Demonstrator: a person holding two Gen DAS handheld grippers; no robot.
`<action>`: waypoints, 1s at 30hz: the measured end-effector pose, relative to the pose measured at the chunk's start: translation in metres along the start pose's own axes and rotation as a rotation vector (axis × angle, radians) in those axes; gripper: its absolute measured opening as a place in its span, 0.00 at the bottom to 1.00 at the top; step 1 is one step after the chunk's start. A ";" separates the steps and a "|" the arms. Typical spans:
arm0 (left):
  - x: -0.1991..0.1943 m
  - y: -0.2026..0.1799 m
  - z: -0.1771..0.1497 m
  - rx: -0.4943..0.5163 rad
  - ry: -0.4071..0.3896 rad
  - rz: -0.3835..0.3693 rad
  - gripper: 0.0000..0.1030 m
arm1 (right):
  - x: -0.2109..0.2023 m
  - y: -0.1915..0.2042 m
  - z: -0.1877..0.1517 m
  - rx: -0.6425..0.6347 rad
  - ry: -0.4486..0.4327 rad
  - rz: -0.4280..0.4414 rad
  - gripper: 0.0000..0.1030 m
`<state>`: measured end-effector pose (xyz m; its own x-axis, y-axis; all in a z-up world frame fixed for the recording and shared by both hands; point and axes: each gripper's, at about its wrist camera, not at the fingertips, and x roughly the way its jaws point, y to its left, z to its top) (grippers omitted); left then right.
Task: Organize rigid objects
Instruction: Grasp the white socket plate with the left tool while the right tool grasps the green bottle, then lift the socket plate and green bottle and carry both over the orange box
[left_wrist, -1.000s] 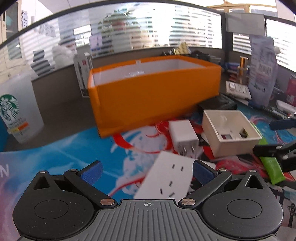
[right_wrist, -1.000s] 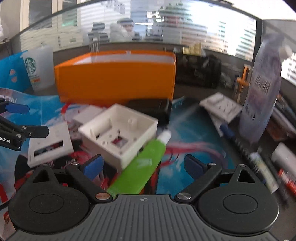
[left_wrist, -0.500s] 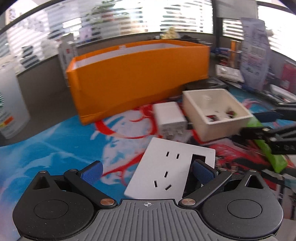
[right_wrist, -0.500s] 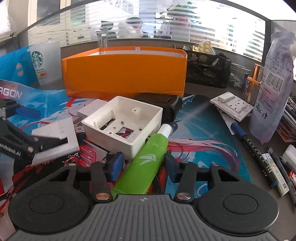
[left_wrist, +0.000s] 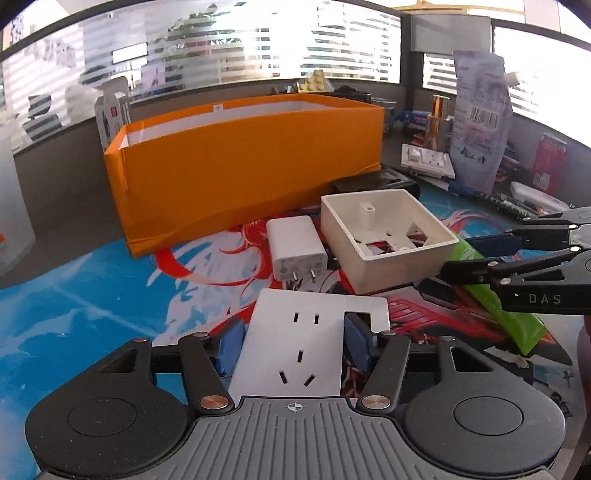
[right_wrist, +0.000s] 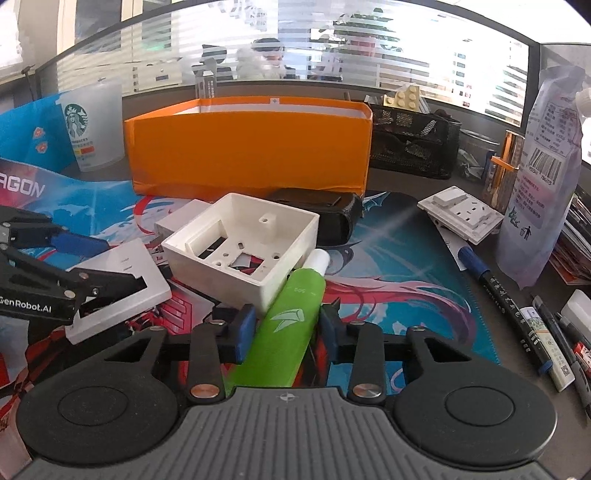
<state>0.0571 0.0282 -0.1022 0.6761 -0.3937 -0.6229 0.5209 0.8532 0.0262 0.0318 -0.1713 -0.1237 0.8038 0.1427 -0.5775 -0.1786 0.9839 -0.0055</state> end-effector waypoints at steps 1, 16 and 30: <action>-0.001 0.000 0.000 -0.003 0.002 -0.001 0.56 | 0.000 -0.001 0.000 0.001 0.001 0.001 0.31; -0.033 0.007 0.005 -0.073 -0.051 0.011 0.56 | -0.014 -0.003 0.002 -0.026 -0.021 -0.041 0.17; -0.056 0.004 0.010 -0.095 -0.102 0.022 0.55 | -0.022 0.011 0.001 -0.137 -0.093 -0.127 0.15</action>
<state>0.0267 0.0500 -0.0591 0.7391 -0.4029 -0.5399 0.4568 0.8887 -0.0379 0.0127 -0.1632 -0.1100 0.8727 0.0339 -0.4870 -0.1427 0.9717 -0.1881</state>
